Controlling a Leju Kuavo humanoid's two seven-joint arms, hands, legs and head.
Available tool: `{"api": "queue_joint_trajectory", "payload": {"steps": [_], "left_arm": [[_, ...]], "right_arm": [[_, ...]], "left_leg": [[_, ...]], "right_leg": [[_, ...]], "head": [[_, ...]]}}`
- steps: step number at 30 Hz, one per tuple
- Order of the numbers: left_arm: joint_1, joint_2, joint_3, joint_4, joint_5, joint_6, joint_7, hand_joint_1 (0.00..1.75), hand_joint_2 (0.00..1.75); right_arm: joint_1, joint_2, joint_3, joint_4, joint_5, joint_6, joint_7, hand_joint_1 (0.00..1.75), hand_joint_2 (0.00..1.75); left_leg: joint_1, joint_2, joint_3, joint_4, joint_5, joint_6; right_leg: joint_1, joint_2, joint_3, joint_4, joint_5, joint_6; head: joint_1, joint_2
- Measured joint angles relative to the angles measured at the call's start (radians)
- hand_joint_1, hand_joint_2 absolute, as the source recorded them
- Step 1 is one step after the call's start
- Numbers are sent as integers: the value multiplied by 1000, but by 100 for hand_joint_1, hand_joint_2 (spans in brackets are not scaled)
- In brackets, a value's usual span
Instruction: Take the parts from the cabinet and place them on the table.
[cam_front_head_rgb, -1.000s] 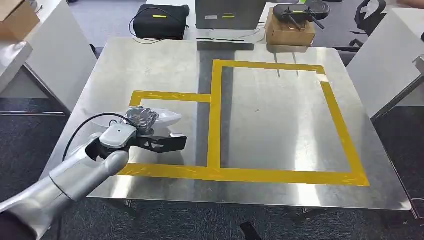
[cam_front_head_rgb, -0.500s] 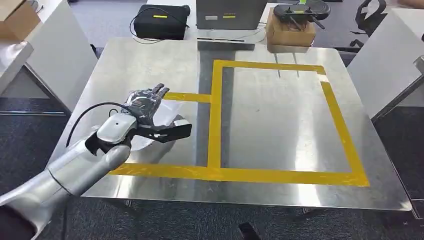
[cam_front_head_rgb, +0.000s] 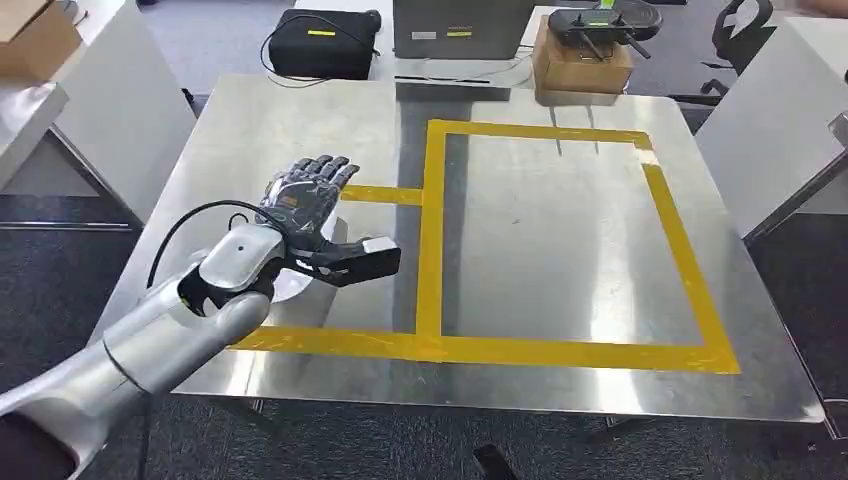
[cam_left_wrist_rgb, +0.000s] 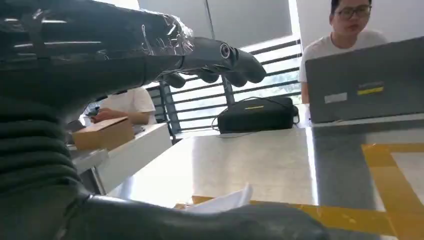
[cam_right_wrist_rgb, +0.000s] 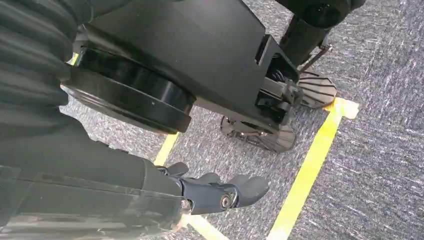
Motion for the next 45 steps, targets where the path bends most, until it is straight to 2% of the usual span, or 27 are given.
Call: {"api": "queue_joint_trajectory", "payload": {"steps": [2, 5, 7, 9, 11, 14, 16, 19, 22, 26, 29, 32, 36, 38, 39, 45], "left_arm": [[-2, 6, 1, -47, 2, -35, 29, 0, 0], [-2, 54, 13, -167, 39, -102, 128, 0, 0], [6, 118, 40, -276, 97, -128, 223, 0, 0], [43, 232, 105, -399, 177, -130, 299, 0, 0], [66, 324, 159, -494, 200, -131, 301, 0, 0], [101, 402, 212, -605, 186, -139, 303, 0, 0], [162, 445, 273, -658, 161, -174, 305, 0, 0], [352, 550, 474, -738, 172, -232, 306, 0, 0], [556, 649, 727, -806, 178, -276, 307, 0, 0], [851, 738, 1080, -866, 90, -422, 307, 0, 0], [1016, 756, 1273, -896, 39, -537, 307, 0, 0], [1137, 730, 1431, -924, 24, -626, 307, 0, 0], [1290, 652, 1588, -932, -1, -606, 307, 0, 0], [1324, 613, 1656, -926, -10, -607, 307, 0, 0], [1338, 593, 1686, -922, -13, -604, 307, 0, 0], [1351, 579, 1707, -918, -15, -601, 307, 0, 0]], "right_arm": [[6, -1, 0, 0, -15, -7, -6, 0, 175], [24, -2, 0, 0, -48, -20, -27, 0, 175], [40, -3, 0, 1, -70, -30, -46, 0, 175], [58, -3, -1, 1, -85, -37, -63, 0, 175], [77, -5, -1, 3, -92, -41, -66, 0, 175], [82, -8, -2, 6, -94, -42, -66, 0, 175], [81, -8, -2, 6, -104, -42, -67, 0, 175], [91, -8, -2, 7, -113, -42, -67, 0, 175], [101, -10, -2, 9, -123, -42, -63, 0, 175], [103, -10, -2, 9, -126, -44, -56, 0, 175], [104, -10, -3, 9, -136, -47, -53, 0, 175], [103, -10, -3, 9, -143, -47, -43, 0, 175], [102, -10, -2, 9, -143, -44, -37, 0, 175], [101, -10, -2, 9, -142, -44, -36, 0, 175], [100, -10, -2, 9, -142, -44, -35, 0, 175], [100, -10, -2, 9, -142, -44, -34, 0, 175]], "left_leg": [[0, 1, 0, 0, 0, 0], [-1, 7, 0, -1, 0, 0], [-5, 19, 3, -4, -1, 1], [-8, 37, 12, -8, -4, 3], [-7, 44, 15, -9, -6, 3], [-7, 44, 16, -11, -6, 3], [-9, 51, 19, -13, -7, 2], [-9, 68, 28, -15, -12, -1], [-8, 75, 33, -16, -15, -3], [-8, 76, 34, -17, -17, -5], [-8, 71, 34, -18, -17, -5], [-8, 65, 34, -18, -17, -6], [-8, 58, 34, -18, -17, -6], [-8, 53, 33, -18, -17, -5], [-8, 51, 34, -18, -17, -5], [-8, 49, 34, -18, -17, -5]], "right_leg": [[0, 0, 2, 0, 0, 0], [0, 1, 4, 1, 0, 0], [1, 5, 6, 1, 0, 0], [-1, 19, 6, 0, 0, 0], [-1, 25, 6, 0, 0, 0], [-1, 24, 7, 0, -1, -1], [-2, 30, 10, 0, -1, -2], [-3, 45, 13, 0, -1, -3], [-3, 51, 14, 0, -3, -6], [-3, 54, 15, -1, -5, -9], [-3, 51, 15, -1, -6, -10], [-2, 48, 17, -2, -6, -10], [-2, 43, 19, -4, -7, -11], [-2, 37, 21, -4, -8, -10], [-2, 35, 21, -5, -8, -10], [-2, 33, 22, -5, -8, -11]], "head": [[0, 0], [1, 0], [3, 0], [1, 0], [-8, 0], [-7, 0], [-4, 0], [-3, 0], [-7, 0], [-9, 0], [-7, 0], [-8, 0], [-10, 0], [-8, 0], [-8, 0], [-8, 0]]}}
